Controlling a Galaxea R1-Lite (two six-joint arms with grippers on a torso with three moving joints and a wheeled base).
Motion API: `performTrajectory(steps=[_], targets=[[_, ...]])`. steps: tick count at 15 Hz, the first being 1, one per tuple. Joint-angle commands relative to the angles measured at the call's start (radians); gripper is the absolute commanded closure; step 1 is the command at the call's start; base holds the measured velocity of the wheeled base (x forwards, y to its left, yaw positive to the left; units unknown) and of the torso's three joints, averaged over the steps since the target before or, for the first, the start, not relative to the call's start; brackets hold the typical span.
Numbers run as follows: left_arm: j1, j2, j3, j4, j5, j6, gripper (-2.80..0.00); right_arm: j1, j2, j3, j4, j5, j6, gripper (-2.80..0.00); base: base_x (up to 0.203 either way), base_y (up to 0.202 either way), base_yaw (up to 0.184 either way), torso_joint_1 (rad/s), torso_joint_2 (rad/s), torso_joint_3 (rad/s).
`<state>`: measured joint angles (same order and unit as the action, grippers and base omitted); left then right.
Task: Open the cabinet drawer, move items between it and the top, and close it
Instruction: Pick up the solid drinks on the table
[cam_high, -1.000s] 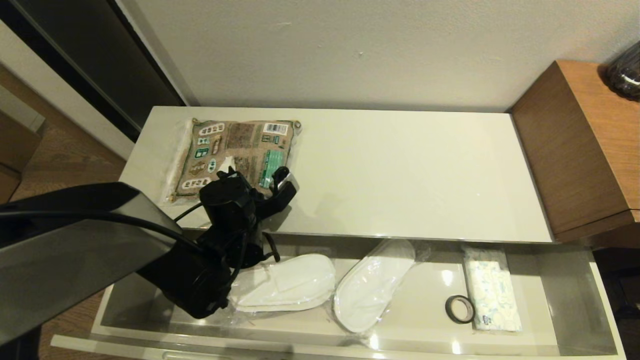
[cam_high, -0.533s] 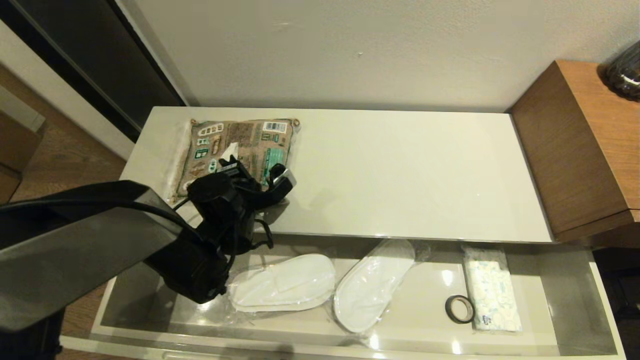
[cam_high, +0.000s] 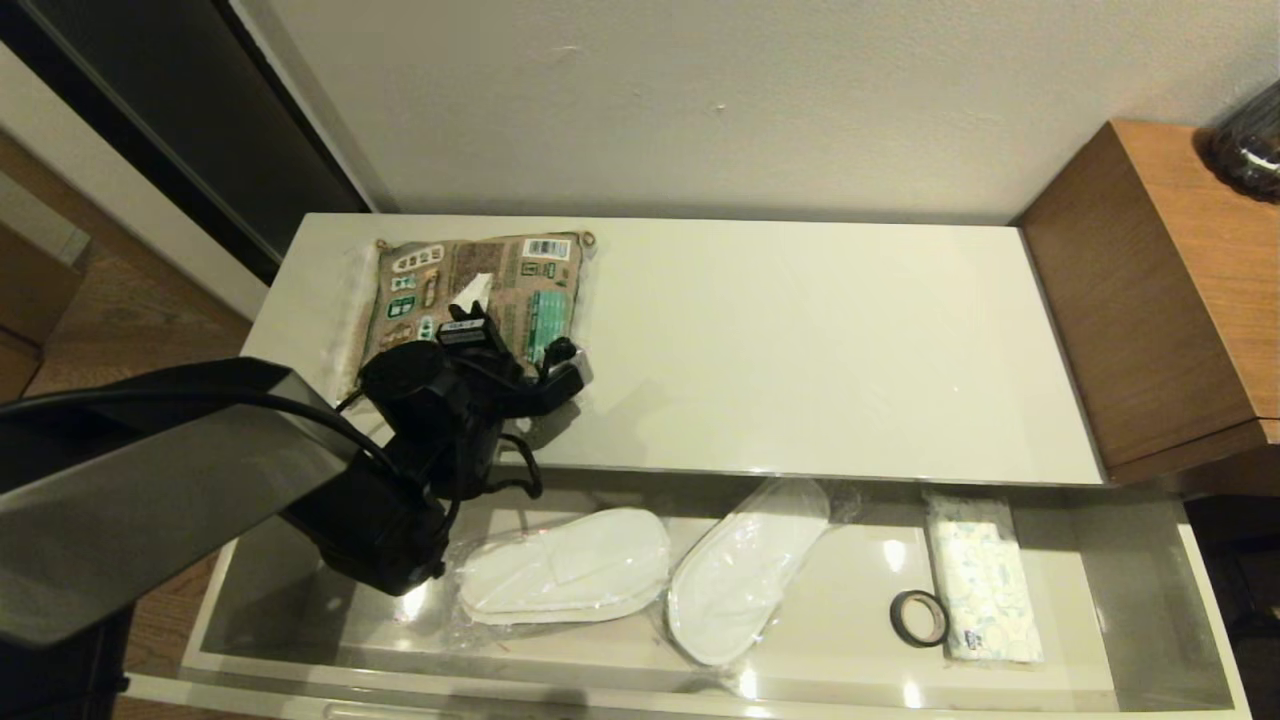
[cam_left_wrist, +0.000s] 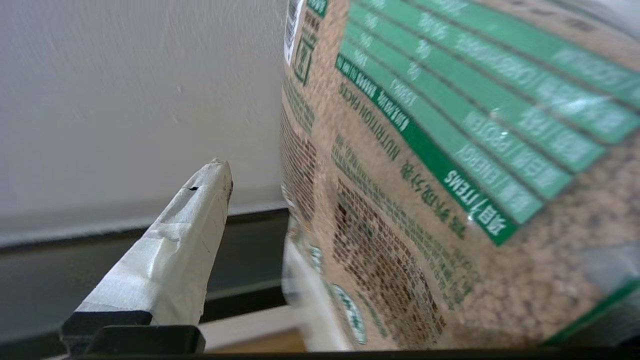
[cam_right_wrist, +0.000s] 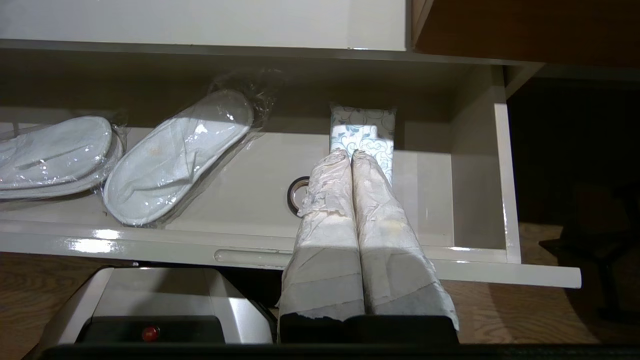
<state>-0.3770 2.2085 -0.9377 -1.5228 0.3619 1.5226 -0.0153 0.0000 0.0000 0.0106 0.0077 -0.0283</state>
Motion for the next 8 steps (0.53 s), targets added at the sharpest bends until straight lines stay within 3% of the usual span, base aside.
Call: performTrajectory(steps=[1, 6, 7, 8], targets=[[0.001, -0.005, -0.009, -0.007, 0.01, 0.058, -2.8, 0.0, 0.0, 0.0, 0.0, 0.0, -0.001, 0.0, 0.0, 0.0, 0.0, 0.0, 0.0, 0.0], [0.001, 0.014, -0.027, -0.007, 0.044, 0.072, -2.8, 0.0, 0.0, 0.0, 0.0, 0.002, -0.001, 0.0, 0.0, 0.0, 0.0, 0.0, 0.0, 0.0], [0.003, 0.013, -0.024, -0.007, 0.048, 0.077, 0.0, 0.0, 0.0, 0.0, 0.0, 0.002, -0.001, 0.0, 0.0, 0.0, 0.0, 0.0, 0.0, 0.0], [0.003, 0.013, -0.024, -0.007, 0.048, 0.077, 0.0, 0.0, 0.0, 0.0, 0.0, 0.002, -0.001, 0.0, 0.0, 0.0, 0.0, 0.0, 0.0, 0.0]])
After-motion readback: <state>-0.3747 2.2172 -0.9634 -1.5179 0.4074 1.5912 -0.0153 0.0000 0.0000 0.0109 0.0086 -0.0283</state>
